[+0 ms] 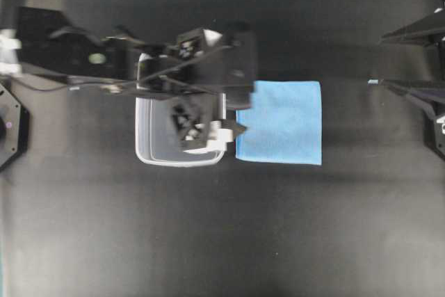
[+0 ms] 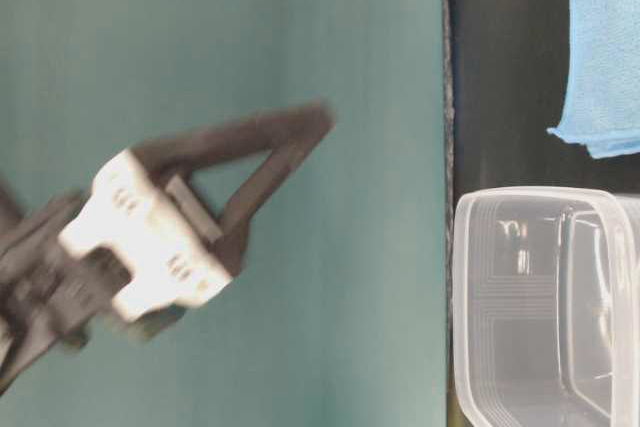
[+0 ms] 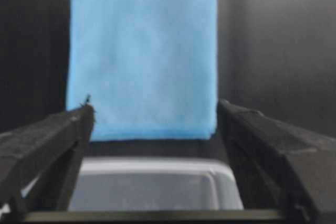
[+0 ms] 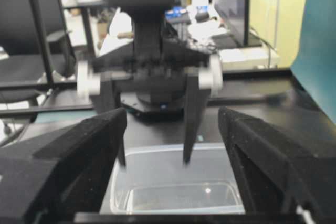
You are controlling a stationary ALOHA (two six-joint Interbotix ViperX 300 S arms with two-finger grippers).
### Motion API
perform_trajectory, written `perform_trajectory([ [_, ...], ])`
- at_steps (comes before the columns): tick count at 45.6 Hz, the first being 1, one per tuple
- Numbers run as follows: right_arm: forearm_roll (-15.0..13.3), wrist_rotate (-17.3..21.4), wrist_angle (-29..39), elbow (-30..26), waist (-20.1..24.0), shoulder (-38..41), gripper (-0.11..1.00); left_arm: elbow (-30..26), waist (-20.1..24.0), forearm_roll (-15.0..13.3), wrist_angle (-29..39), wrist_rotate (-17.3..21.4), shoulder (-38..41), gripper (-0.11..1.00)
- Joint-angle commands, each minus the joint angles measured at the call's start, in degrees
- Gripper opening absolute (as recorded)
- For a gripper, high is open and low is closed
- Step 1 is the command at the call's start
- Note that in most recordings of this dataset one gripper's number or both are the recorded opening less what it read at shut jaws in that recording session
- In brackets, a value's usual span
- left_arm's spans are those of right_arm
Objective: Place the blue towel into the container with the left arm.
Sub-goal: 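Lower the open left gripper onto the blue towel's left edge, then close the left gripper to pinch the blue towel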
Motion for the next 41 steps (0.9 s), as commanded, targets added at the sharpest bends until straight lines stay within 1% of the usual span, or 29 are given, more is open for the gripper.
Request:
perform_trajectory([
  [1, 0.3, 0.0, -0.3, -0.5, 0.0, -0.2, 0.7, -4.1, -0.5, 0.3, -0.1, 2.5, 4.4, 0.88],
  [4, 0.3, 0.1, -0.3, -0.4, 0.0, -0.4, 0.7, -6.8, -0.6, 0.3, 0.2, 3.3, 8.5, 0.88],
  [7, 0.3, 0.0, -0.3, -0.5, -0.1, -0.4, 0.7, -9.5, -0.9, 0.3, 1.3, 3.3, 12.0, 0.88],
  [11, 0.3, 0.0, -0.3, -0.5, -0.1, -0.4, 0.7, -13.3, -1.2, 0.3, 4.4, 3.8, 16.3, 0.88],
  [16, 0.3, 0.0, -0.4, -0.5, -0.1, -0.6, 0.7, -16.1, -1.1, 0.3, 8.9, 4.1, 20.5, 0.88],
  [21, 0.3, 0.0, -0.5, -0.6, -0.1, -0.8, 0.7, -16.7, -1.1, 0.3, 9.8, 4.0, 22.7, 0.88],
  [30, 0.3, 0.0, -0.7, -0.8, -0.1, -0.8, 0.69, -15.7, -1.1, 0.3, 6.9, 3.9, 24.8, 0.88],
  [41, 0.3, 0.1, -0.8, -0.6, -0.1, -0.8, 0.69, -16.1, -1.2, 0.3, 6.1, 3.5, 27.9, 0.88],
])
